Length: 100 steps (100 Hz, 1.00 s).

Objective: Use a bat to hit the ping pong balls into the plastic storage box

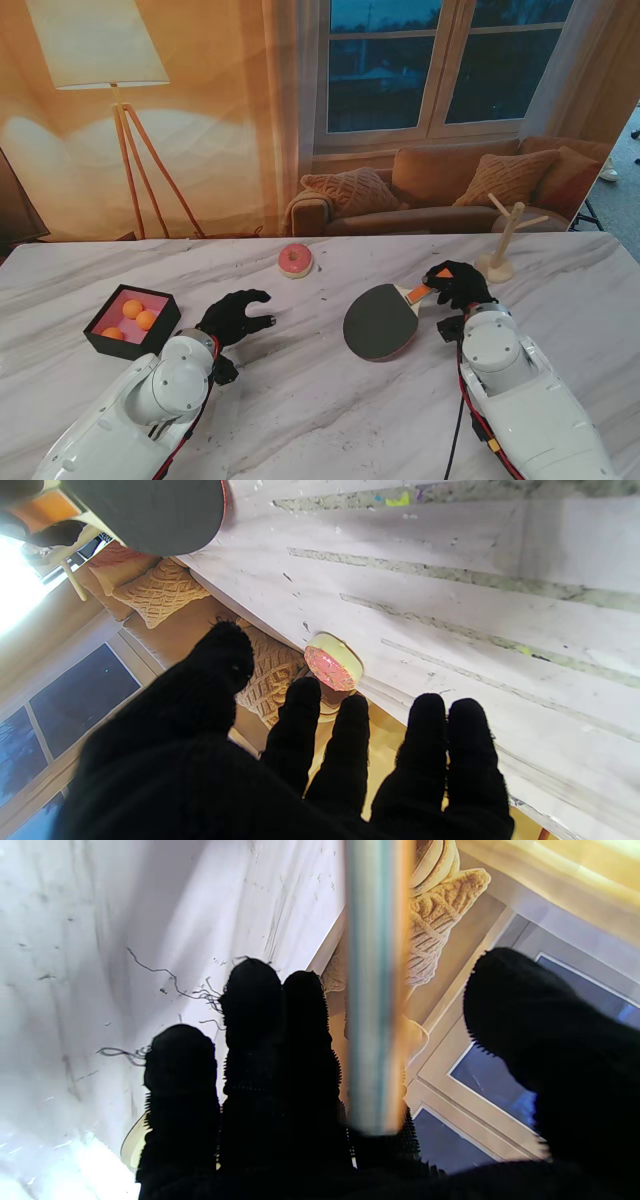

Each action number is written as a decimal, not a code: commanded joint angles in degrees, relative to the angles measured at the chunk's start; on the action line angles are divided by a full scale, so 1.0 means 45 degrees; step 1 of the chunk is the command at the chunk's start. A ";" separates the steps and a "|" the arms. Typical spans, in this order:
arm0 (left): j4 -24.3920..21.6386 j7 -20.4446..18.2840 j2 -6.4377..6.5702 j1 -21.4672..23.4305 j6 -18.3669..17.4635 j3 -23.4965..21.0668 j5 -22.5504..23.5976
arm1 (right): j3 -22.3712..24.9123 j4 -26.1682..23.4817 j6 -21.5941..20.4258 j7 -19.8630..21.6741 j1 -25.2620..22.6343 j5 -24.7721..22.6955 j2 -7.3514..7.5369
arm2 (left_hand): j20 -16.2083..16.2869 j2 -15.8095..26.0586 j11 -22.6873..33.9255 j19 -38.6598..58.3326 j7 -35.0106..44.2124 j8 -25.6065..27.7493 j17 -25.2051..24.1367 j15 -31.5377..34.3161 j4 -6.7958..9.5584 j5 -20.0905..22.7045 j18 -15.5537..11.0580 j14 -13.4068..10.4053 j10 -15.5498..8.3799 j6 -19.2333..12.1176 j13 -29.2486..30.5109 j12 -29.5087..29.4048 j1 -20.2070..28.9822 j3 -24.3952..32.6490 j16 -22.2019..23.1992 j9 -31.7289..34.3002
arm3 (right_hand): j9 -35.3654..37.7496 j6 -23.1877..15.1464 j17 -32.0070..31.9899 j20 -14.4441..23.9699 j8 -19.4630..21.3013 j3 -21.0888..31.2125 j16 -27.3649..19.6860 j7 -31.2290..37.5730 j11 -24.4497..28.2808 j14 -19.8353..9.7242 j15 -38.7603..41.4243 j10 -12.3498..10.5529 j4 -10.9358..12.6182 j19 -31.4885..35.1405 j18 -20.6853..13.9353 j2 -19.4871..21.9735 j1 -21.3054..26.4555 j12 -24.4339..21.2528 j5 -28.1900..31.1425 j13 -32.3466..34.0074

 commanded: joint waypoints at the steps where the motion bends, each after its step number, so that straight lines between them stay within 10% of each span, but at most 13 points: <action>1: -0.0077 -0.0149 -0.0037 0.0005 0.0035 0.0001 -0.0012 | 0.0072 0.0079 0.0088 0.0175 0.0003 0.0096 -0.0016 | -0.0005 0.0056 0.0094 0.0224 0.0108 0.0126 0.0036 0.0117 0.0211 0.0215 0.0046 0.0101 -0.0047 0.0164 0.0267 0.0059 0.0003 0.0054 0.0166 0.0441 | 0.0068 -0.0160 -0.0210 -0.0068 0.0145 -0.0179 -0.0073 -0.0006 0.0019 0.0109 -0.0071 -0.0163 0.0531 0.0329 0.0107 0.0115 -0.0485 0.0146 0.0173 0.0001; 45: -0.0111 -0.0107 -0.0040 0.0030 0.0116 -0.0022 0.0051 | -0.0199 0.0656 0.1118 -0.0042 0.0272 -0.0640 -0.0035 | -0.0018 0.0082 0.0111 0.0310 0.0154 0.0129 0.0041 0.0163 0.0207 0.0269 0.0044 0.0116 -0.0031 0.0174 0.0275 0.0062 0.0032 0.0054 0.0178 0.0451 | 0.0488 0.0129 0.0953 -0.0217 0.0261 -0.0063 -0.0096 0.0143 0.0273 0.0377 0.0806 0.0237 0.0609 0.1492 0.0461 0.0502 0.0031 0.0246 0.0667 0.0995; 100: -0.0153 -0.0087 -0.0042 0.0094 -0.0019 -0.0110 -0.0008 | -0.0686 0.1165 0.2389 0.0891 0.0621 -0.1654 0.0257 | -0.0064 0.0122 0.0094 0.0302 0.0114 0.0103 0.0010 0.0144 0.0209 0.0257 0.0047 0.0121 -0.0026 0.0173 0.0256 0.0061 0.0006 -0.0049 0.0168 0.0477 | -0.1892 0.0148 -0.3771 -0.1860 0.0147 -0.1079 -0.1469 -0.0886 -0.1616 0.0526 -0.3736 0.0013 0.0930 -0.3069 0.0344 0.1570 -0.0645 -0.1001 -0.0836 -0.2957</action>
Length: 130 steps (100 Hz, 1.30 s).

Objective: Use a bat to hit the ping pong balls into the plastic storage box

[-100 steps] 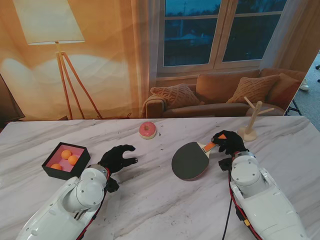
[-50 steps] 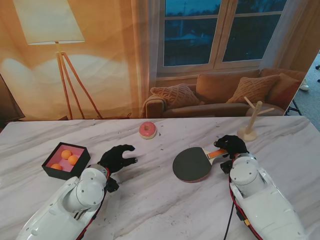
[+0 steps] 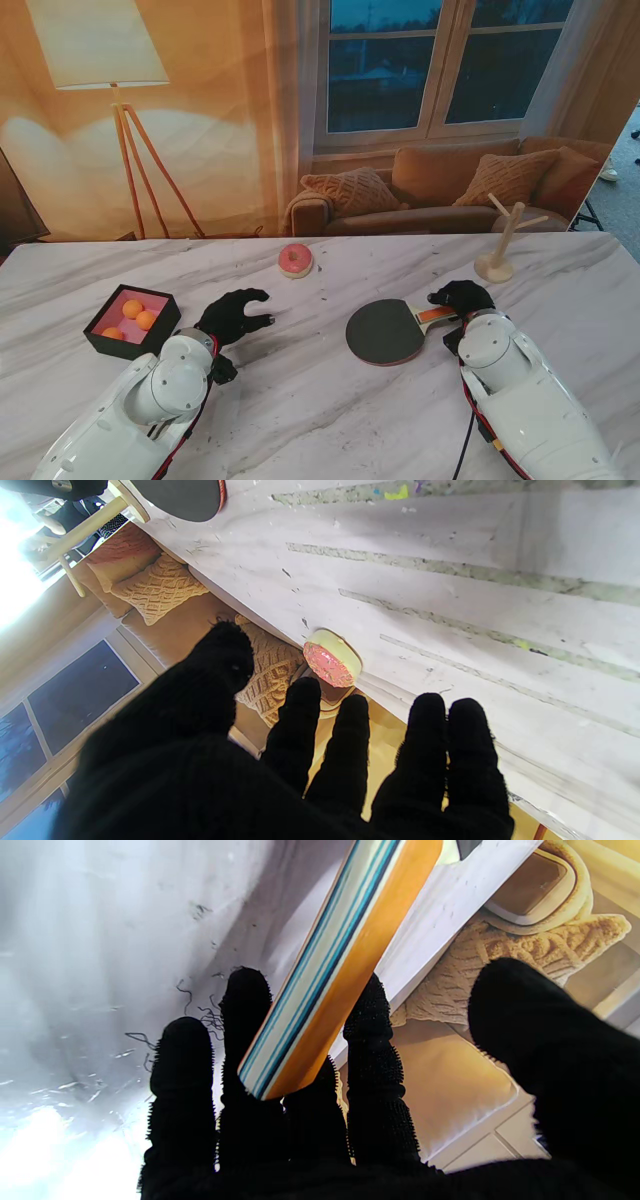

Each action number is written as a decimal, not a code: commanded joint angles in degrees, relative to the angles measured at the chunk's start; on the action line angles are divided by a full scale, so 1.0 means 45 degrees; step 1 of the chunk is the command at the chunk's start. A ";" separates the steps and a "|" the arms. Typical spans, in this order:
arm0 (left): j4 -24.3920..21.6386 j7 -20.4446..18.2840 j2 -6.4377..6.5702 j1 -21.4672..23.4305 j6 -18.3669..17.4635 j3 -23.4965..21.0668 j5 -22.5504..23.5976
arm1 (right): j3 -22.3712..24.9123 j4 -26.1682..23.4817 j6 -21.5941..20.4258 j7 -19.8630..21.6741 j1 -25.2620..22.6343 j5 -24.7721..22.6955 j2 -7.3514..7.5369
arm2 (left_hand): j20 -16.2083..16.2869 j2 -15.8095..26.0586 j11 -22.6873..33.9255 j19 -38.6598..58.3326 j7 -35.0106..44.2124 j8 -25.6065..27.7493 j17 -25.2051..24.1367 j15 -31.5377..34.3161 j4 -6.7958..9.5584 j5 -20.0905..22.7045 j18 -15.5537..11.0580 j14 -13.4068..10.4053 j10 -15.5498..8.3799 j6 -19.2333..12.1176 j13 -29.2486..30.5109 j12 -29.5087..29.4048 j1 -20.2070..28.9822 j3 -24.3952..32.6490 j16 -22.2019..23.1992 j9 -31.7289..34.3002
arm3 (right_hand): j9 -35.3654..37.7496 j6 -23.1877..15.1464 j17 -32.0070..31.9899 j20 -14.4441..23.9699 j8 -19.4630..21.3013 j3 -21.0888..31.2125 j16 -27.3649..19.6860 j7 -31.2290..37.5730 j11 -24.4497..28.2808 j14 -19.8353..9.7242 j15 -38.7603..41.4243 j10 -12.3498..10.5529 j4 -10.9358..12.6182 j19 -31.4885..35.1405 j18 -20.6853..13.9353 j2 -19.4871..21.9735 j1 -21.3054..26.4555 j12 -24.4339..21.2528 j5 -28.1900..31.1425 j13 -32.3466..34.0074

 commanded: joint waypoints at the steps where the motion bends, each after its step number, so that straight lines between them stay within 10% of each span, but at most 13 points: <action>1: -0.0100 -0.0129 -0.0038 0.0055 -0.0051 -0.0034 -0.0020 | 0.0014 0.0007 0.0205 0.0269 -0.0021 -0.0080 0.0030 | -0.0064 0.0127 0.0088 0.0269 0.0103 0.0102 0.0009 0.0059 0.0209 0.0256 0.0044 0.0151 -0.0021 0.0175 0.0242 0.0062 0.0009 -0.0049 0.0147 0.0455 | -0.0665 -0.0064 -0.0955 -0.0483 -0.0005 -0.0307 -0.0312 -0.0451 -0.0364 -0.0148 -0.0810 -0.0240 0.0482 -0.1012 -0.0072 0.0334 -0.0406 -0.0300 -0.0652 -0.0875; 45: -0.0183 -0.0103 -0.0028 0.0170 -0.0169 -0.0190 -0.0005 | 0.0130 -0.0146 -0.0018 0.0270 -0.0096 -0.0571 0.0138 | -0.0107 0.0147 0.0056 0.0182 0.0068 0.0093 -0.0074 -0.0004 0.0214 0.0260 0.0014 0.0201 -0.0005 0.0168 0.0184 0.0055 -0.0013 -0.0152 0.0139 0.0449 | -0.3279 -0.0468 -0.4120 -0.0099 0.0023 -0.0909 -0.1459 -0.0881 -0.1511 -0.1806 -0.4393 -0.0993 0.0657 -0.7643 -0.2569 0.0904 -0.0573 -0.1303 -0.1746 -0.4979; 80: -0.0159 -0.0135 -0.0054 0.0124 -0.0398 -0.0268 -0.0335 | 0.0566 -0.2308 -0.1270 0.0341 -0.1134 -0.0699 0.0299 | -0.0700 0.0461 -0.0392 -0.1725 -0.0423 -0.0071 -0.0550 -0.0619 0.0239 -0.0218 -0.0225 -0.0133 -0.0175 0.0058 -0.0198 -0.0144 -0.0074 -0.0912 -0.0132 -0.0337 | -0.3622 -0.0853 -0.3924 0.1533 -0.0736 -0.0906 -0.1679 -0.1836 -0.2248 -0.1897 -0.4792 -0.1632 0.0650 -0.8971 -0.2710 0.0885 -0.0549 -0.1974 -0.3113 -0.5003; 108: 0.0062 -0.0108 -0.0109 -0.0107 -0.0882 -0.0210 -0.0778 | 0.0190 -0.3657 -0.2212 0.0903 -0.1703 -0.0354 0.0429 | -0.1126 0.0945 -0.0940 -0.6838 -0.1573 -0.0649 -0.0661 -0.2318 0.0387 -0.1248 -0.0924 -0.1329 -0.0671 -0.0238 -0.1058 -0.0685 0.0175 -0.2446 -0.1200 -0.1021 | -0.4034 -0.1418 -0.3587 0.0687 -0.1632 -0.0850 -0.2508 -0.2318 -0.3240 -0.1964 -0.5719 -0.2140 0.0651 -0.9894 -0.3551 0.0892 -0.0446 -0.3185 -0.5022 -0.4959; 130: 0.0301 -0.0411 -0.0021 -0.0230 -0.1841 -0.0195 -0.0824 | -0.0331 -0.4349 -0.3049 0.1153 -0.2219 -0.0011 0.0486 | 0.0208 0.1140 -0.1305 -0.9311 -0.2174 -0.0870 -0.0614 -0.3064 0.0487 -0.2355 -0.1794 -0.2192 -0.1075 -0.0399 -0.1484 -0.0928 0.0301 -0.3120 -0.1784 -0.1851 | -0.4601 -0.1299 -0.3676 -0.0400 -0.1938 -0.0730 -0.2894 -0.2343 -0.3364 -0.2683 -0.5925 -0.2397 0.0628 -1.1106 -0.4959 0.0887 -0.0349 -0.3647 -0.5745 -0.5432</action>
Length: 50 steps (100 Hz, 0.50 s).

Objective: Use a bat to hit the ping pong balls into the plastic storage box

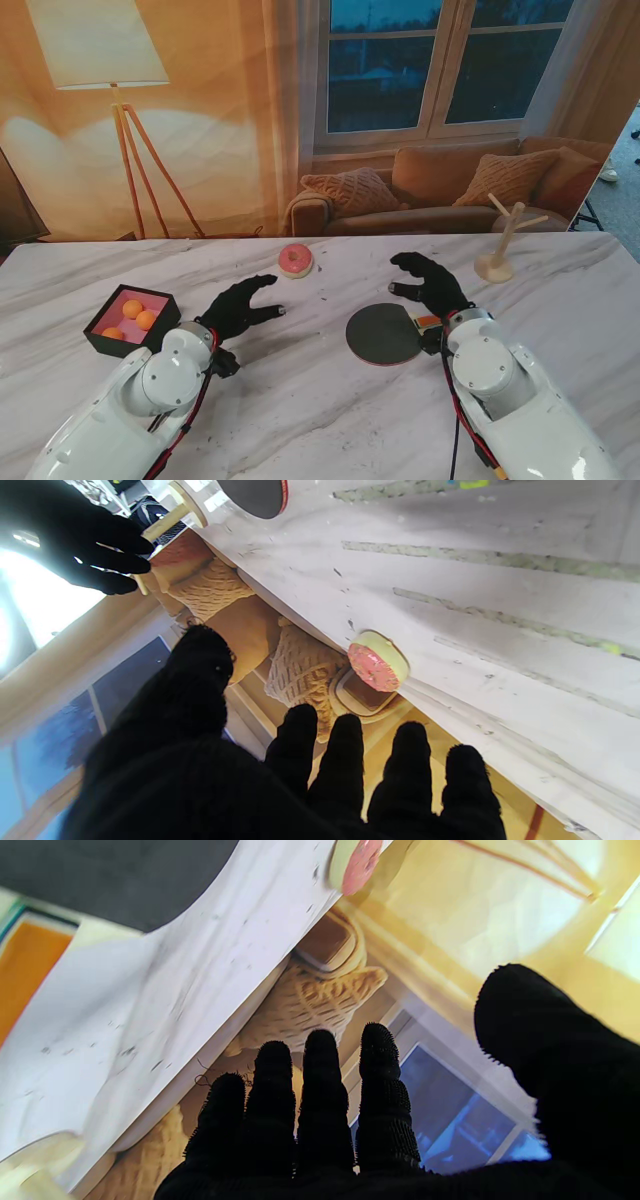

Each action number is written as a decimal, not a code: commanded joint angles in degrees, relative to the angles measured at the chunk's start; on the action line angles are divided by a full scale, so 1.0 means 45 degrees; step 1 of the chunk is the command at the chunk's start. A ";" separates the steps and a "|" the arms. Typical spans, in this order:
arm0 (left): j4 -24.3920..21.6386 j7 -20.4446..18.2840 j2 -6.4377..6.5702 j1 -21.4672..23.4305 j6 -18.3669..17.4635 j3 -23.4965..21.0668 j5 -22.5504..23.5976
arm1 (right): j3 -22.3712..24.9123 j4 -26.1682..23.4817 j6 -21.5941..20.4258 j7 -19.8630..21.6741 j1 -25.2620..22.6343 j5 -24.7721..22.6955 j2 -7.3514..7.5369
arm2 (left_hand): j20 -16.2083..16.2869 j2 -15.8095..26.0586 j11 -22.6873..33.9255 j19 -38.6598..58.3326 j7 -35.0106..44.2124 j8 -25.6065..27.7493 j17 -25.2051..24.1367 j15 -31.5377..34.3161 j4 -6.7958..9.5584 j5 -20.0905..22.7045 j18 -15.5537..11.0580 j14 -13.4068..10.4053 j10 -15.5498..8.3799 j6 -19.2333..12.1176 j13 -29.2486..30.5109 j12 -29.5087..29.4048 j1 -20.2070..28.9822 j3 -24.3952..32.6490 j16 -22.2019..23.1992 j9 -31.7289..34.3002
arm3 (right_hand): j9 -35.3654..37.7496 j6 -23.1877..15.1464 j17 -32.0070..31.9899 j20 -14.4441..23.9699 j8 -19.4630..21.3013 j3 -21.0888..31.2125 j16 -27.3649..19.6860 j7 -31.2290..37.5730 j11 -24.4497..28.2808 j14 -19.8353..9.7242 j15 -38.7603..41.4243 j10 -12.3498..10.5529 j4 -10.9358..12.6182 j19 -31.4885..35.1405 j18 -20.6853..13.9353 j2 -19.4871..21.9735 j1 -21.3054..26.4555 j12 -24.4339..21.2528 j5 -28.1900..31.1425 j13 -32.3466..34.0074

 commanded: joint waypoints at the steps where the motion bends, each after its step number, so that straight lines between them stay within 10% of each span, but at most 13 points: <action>1: 0.0121 0.0130 -0.0039 -0.0004 -0.0190 0.0025 -0.0071 | -0.0236 -0.0148 -0.0225 0.0341 -0.0218 -0.0123 -0.0066 | 0.0342 0.0141 -0.0084 -0.0347 -0.0247 -0.0142 -0.0053 0.0007 0.0377 -0.0596 -0.0589 -0.0346 -0.0406 -0.0352 -0.0249 -0.0323 0.0246 -0.0191 -0.0138 -0.0495 | -0.0489 -0.0197 -0.0014 -0.0254 -0.0084 -0.0088 -0.0170 -0.0134 -0.0056 -0.0507 -0.0109 -0.0377 0.0496 -0.0311 -0.0819 0.0215 -0.0146 -0.0210 -0.0754 -0.0446; 50: 0.0201 0.0841 -0.0124 0.0572 -0.1585 -0.0491 -0.0248 | -0.0671 -0.0140 -0.2097 0.0611 -0.0686 -0.0142 0.0083 | 0.0896 -0.0394 0.0137 -0.0390 -0.0116 -0.0294 0.0559 0.0061 0.0294 -0.0361 -0.0609 -0.0546 -0.0579 -0.0469 -0.0039 -0.0646 -0.0280 0.1639 -0.0386 -0.0166 | -0.1573 -0.0781 0.0229 -0.0244 -0.0437 -0.0207 -0.0354 -0.0517 -0.0467 -0.0529 -0.0303 -0.1127 0.0511 0.0346 -0.0049 0.0457 -0.0217 -0.0708 -0.2300 -0.0593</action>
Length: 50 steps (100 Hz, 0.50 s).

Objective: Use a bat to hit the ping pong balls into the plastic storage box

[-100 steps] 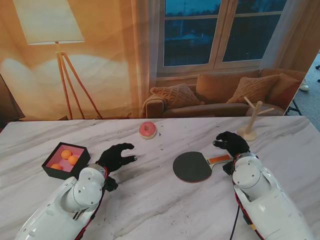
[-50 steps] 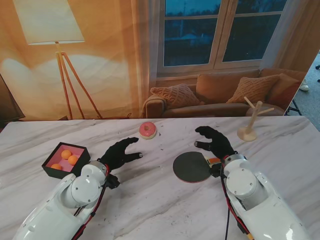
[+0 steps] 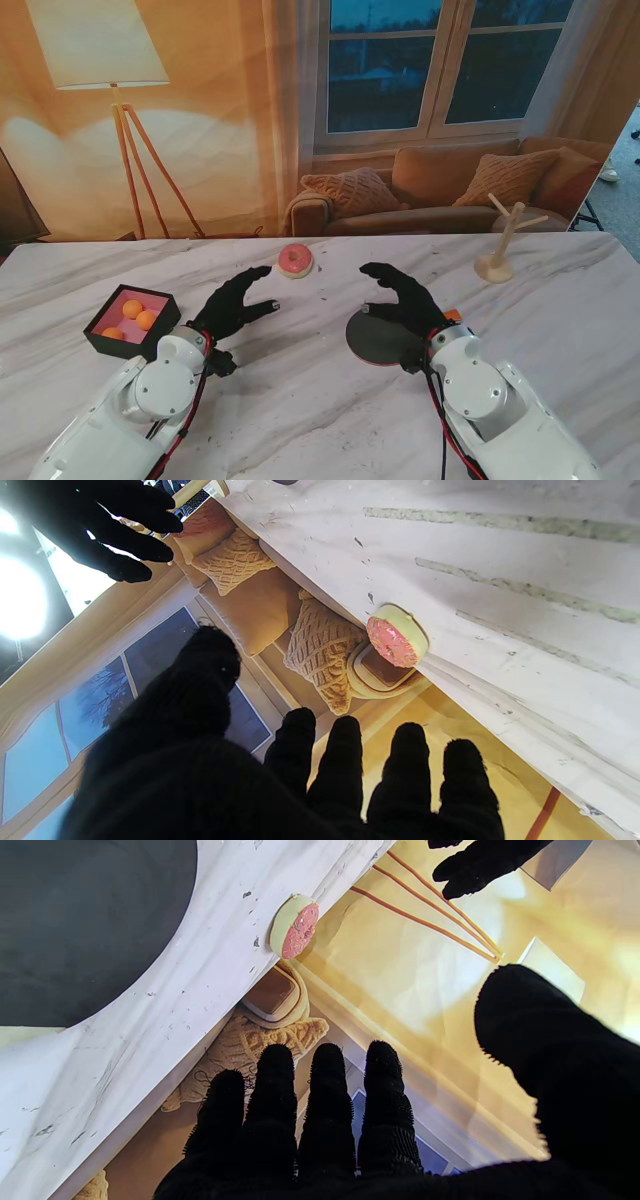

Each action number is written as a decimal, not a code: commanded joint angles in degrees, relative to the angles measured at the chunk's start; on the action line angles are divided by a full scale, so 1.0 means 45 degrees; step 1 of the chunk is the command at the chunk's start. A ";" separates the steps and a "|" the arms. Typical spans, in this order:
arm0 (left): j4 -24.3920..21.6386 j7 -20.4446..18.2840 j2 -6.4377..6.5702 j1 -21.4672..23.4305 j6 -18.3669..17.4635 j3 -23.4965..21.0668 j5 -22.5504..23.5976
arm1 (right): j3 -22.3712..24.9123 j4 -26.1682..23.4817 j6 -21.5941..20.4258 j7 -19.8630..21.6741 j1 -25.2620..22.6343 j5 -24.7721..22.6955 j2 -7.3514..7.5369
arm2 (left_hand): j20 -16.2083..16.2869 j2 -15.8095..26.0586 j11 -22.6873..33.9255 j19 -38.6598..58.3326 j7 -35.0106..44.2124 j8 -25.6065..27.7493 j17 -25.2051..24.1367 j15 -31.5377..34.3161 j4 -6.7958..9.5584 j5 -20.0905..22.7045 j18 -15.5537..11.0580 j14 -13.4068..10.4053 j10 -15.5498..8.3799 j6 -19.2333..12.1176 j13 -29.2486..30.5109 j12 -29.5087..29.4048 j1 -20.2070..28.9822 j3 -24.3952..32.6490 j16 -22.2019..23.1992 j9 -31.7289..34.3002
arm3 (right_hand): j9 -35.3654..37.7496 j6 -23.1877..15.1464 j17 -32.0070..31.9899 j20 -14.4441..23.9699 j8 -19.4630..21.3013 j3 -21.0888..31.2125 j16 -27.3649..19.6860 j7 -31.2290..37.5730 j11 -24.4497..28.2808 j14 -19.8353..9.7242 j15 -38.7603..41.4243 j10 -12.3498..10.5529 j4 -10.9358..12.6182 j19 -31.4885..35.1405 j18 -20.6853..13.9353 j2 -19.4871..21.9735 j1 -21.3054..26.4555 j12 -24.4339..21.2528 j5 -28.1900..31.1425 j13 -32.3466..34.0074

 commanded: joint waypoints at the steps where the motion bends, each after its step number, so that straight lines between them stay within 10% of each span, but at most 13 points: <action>1: -0.0131 -0.0266 0.0040 0.0179 -0.0052 -0.0068 -0.0034 | -0.0010 0.0142 -0.0026 0.0163 -0.0125 -0.0098 0.0025 | 0.0330 -0.0210 0.0064 -0.0285 0.0055 -0.0168 0.0086 -0.0065 0.0295 -0.0007 -0.0482 -0.0446 -0.0430 -0.0346 -0.0044 -0.0363 -0.0234 0.0573 -0.0173 -0.0029 | -0.0497 -0.0457 -0.0002 -0.0132 -0.0064 -0.0208 -0.0199 -0.0216 -0.0187 -0.0361 -0.0294 -0.0389 0.0511 0.0174 -0.0083 0.0461 -0.0219 -0.0136 -0.0647 -0.0322; 50: -0.0002 -0.0518 0.0190 0.0169 -0.0558 -0.0135 0.0534 | 0.0178 0.0410 -0.0442 -0.0209 -0.0391 -0.0687 0.0042 | 0.0478 -0.0363 0.0379 -0.0204 0.0625 0.0373 0.0266 0.0174 0.0271 -0.0317 -0.0307 -0.0308 -0.0265 -0.0141 0.0032 0.0154 -0.0539 0.1466 0.0010 -0.0377 | -0.0413 -0.0681 0.0151 -0.0108 -0.0104 -0.0326 -0.0248 -0.0313 -0.0273 -0.0290 -0.0361 -0.0586 0.0528 0.0486 0.0313 0.0600 -0.0237 -0.0230 -0.0798 -0.0090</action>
